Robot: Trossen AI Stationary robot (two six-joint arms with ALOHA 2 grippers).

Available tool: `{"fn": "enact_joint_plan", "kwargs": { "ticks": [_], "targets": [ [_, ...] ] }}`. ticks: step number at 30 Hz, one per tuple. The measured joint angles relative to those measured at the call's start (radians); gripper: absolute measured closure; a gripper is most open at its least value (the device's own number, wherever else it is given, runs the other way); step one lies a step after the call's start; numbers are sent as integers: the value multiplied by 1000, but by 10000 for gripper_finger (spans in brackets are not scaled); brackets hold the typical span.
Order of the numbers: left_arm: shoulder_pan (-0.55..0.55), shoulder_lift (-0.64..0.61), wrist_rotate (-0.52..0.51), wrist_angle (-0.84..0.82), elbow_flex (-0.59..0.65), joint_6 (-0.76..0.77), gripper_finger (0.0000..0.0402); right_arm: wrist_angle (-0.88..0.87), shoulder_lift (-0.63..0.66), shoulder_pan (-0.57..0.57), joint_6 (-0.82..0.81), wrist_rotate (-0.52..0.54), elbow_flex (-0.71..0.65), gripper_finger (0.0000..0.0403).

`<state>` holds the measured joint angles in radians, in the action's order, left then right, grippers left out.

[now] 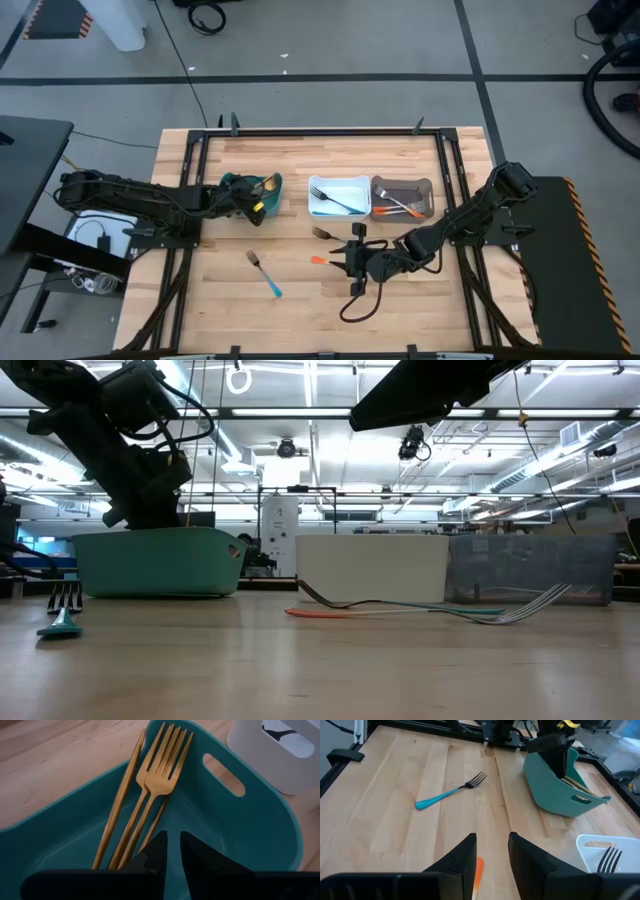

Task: Sort silverware by color (type)
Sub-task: Put the left blue fork into the white bin

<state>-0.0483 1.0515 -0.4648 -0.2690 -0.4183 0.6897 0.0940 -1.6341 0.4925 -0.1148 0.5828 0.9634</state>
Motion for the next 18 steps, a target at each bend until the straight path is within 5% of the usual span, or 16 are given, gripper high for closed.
{"fn": "enact_joint_plan", "kwargs": {
  "ticks": [18],
  "targets": [
    [0,0,0,-2,0,4,340,43,0,-42,99,-29,0,284]
  ]
}}
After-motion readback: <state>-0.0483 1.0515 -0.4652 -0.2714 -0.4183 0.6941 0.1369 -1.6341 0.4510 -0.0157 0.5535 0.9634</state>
